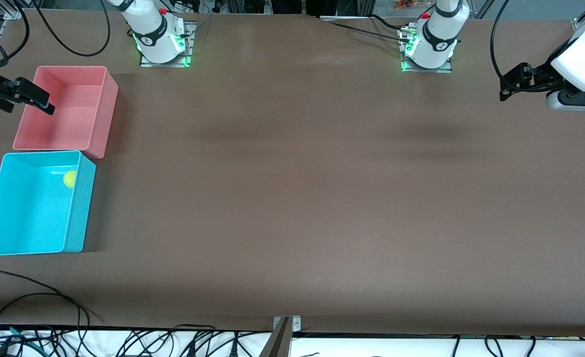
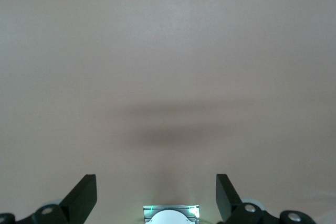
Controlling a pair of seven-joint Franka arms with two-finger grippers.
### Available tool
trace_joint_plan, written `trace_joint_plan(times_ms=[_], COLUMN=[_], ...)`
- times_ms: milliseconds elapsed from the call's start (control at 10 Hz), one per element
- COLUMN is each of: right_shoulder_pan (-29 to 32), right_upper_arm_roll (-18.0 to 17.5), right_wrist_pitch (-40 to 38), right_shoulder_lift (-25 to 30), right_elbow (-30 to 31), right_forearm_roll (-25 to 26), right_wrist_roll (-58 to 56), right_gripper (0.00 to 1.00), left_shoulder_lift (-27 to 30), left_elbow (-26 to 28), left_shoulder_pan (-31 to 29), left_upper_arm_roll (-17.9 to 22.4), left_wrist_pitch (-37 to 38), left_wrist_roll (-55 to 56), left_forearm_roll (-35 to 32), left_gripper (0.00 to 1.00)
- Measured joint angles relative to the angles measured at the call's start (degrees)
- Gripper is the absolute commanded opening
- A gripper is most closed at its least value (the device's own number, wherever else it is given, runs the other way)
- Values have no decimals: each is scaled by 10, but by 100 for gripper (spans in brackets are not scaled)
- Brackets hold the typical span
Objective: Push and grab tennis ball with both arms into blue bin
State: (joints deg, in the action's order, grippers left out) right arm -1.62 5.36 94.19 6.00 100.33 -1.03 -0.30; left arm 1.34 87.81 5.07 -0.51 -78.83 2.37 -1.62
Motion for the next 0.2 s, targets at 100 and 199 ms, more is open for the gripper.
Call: trace_joint_plan(times_ms=[100,199], right_shoulder_pan=[0,0], right_upper_arm_roll=[0,0], right_wrist_pitch=[-2,-4], right_shoulder_lift=[1,2], right_elbow=[-1,-1], right_forearm_roll=[0,0], right_wrist_roll=[0,0], right_gripper=[100,100], left_shoulder_lift=[0,0], left_elbow=[0,0], left_shoulder_pan=[1,2], left_upper_arm_roll=[-1,-3], left_wrist_pitch=[0,0], left_wrist_roll=[0,0], left_forearm_roll=[0,0], left_gripper=[100,100])
